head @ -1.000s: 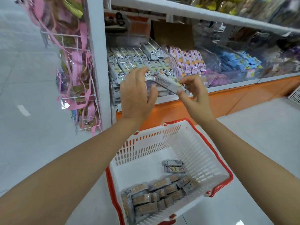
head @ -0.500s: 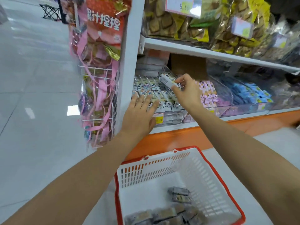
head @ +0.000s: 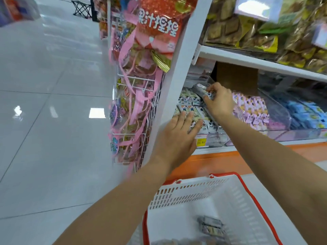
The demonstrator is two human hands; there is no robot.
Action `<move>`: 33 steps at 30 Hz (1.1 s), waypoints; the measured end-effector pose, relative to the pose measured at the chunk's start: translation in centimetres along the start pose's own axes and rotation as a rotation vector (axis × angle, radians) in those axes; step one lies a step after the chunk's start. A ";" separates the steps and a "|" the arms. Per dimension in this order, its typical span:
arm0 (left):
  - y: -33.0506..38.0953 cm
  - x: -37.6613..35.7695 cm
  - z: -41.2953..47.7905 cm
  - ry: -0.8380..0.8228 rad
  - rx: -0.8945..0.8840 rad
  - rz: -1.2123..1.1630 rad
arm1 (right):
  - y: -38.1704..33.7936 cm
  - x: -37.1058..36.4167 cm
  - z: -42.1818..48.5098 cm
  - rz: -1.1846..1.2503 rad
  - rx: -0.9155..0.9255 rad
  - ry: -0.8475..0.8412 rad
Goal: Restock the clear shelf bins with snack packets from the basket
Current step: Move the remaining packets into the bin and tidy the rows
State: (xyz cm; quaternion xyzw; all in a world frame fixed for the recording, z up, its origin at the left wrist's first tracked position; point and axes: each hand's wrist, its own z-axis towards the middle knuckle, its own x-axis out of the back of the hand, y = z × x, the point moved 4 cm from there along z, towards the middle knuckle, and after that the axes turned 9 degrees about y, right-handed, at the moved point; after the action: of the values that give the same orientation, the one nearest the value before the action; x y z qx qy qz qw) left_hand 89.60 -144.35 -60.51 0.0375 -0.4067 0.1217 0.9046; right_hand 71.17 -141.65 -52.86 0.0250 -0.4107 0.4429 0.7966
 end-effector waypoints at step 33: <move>7.8 -12.1 -12.5 -0.620 -0.130 -0.073 | 20.2 -0.6 -28.6 0.155 -0.225 -0.558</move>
State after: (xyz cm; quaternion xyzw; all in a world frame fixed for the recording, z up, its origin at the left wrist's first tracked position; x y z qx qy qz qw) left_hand 88.94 -136.99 -78.09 0.0295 -0.6682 0.0457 0.7420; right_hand 74.41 -118.27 -78.71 0.0258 -0.6606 0.4299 0.6149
